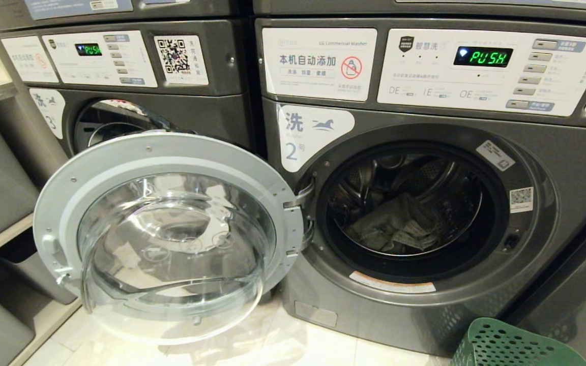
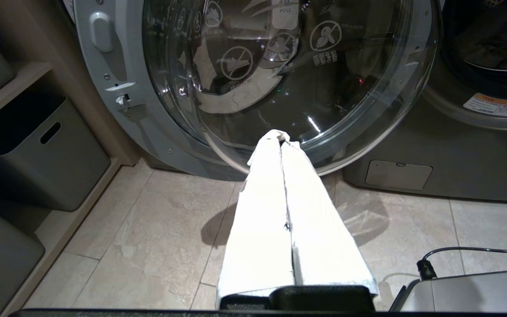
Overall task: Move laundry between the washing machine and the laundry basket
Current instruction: Pick a cloth and place it into the basket
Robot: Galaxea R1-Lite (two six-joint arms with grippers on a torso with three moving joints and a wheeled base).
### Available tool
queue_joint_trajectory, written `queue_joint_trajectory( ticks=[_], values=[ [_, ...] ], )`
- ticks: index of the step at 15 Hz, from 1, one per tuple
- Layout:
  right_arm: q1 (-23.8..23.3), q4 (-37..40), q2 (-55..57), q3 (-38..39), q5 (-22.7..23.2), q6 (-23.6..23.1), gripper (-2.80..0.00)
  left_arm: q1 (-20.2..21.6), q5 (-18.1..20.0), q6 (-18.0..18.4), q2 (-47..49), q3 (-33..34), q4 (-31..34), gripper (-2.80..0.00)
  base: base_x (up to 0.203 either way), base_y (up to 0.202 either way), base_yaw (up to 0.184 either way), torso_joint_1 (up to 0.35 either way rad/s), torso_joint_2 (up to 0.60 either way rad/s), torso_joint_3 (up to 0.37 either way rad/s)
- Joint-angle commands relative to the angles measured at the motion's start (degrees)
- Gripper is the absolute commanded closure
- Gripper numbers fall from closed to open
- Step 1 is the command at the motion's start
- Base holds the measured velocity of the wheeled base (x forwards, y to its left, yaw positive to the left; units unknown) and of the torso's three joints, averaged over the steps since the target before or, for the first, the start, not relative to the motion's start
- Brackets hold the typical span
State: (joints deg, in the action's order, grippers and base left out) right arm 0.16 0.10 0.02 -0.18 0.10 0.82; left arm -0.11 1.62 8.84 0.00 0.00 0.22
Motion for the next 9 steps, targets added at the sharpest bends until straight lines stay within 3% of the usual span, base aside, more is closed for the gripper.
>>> queue_joint_trajectory(
  ticks=[1, 9],
  values=[
    [0.02, -0.01, 0.03, 0.01, 0.05, 0.06, 0.0, 0.02, 0.04, 0.04, 0.09, 0.0, -0.04, 0.0, 0.0, 0.0, 0.0, 0.0, 0.0, 0.0],
    [0.02, -0.01, 0.06, 0.01, -0.01, 0.33, 0.0, 0.02, 0.05, 0.13, 0.09, 0.0, -0.04, 0.0, 0.0, 0.0, 0.0, 0.0, 0.0, 0.0]
  ],
)
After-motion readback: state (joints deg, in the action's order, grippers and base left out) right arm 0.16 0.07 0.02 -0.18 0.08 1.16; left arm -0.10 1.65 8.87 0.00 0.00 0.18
